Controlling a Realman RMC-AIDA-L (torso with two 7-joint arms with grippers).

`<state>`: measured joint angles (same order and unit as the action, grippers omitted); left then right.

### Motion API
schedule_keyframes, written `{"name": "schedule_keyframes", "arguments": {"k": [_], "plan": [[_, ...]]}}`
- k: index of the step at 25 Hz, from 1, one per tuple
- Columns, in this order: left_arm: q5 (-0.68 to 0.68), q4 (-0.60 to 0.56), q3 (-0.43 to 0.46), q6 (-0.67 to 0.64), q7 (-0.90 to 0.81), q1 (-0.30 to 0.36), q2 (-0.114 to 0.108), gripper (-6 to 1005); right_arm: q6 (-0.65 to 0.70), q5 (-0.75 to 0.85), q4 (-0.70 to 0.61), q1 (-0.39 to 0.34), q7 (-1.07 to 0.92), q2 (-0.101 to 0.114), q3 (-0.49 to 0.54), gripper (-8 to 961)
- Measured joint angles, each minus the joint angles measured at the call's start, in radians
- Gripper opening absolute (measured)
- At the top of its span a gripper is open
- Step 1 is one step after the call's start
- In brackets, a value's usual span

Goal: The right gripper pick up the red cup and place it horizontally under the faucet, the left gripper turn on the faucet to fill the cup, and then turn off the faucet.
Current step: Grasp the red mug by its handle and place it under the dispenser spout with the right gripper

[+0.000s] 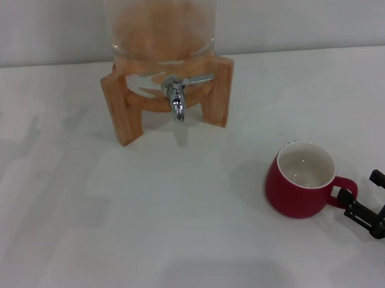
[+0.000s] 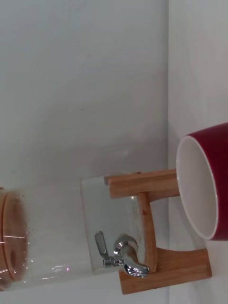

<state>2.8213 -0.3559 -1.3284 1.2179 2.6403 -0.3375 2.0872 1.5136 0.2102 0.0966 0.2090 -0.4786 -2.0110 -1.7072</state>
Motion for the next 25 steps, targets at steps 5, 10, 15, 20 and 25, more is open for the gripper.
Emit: {"name": "schedule_keyframes", "arguments": {"k": [5, 10, 15, 20, 25], "plan": [[0.0, 0.0, 0.0, 0.001, 0.0, 0.002, 0.001, 830, -0.034, 0.0, -0.028, 0.001, 0.0, 0.0, 0.0, 843], [0.0, 0.0, 0.0, 0.002, -0.001, 0.002, 0.001, 830, -0.06, -0.002, -0.044, 0.002, 0.0, 0.0, 0.0, 843], [0.0, 0.0, 0.0, 0.002, -0.002, 0.0, 0.001, 830, -0.062, -0.013, -0.045, 0.0, 0.0, 0.0, 0.001, 843], [0.0, 0.0, 0.0, 0.002, -0.002, -0.004, 0.001, 830, -0.063, -0.035, -0.046, -0.004, 0.007, 0.001, 0.003, 843], [0.001, 0.0, 0.0, 0.002, -0.002, -0.005, 0.001, 830, -0.064, -0.051, -0.046, -0.003, 0.018, 0.001, 0.003, 844]]}}
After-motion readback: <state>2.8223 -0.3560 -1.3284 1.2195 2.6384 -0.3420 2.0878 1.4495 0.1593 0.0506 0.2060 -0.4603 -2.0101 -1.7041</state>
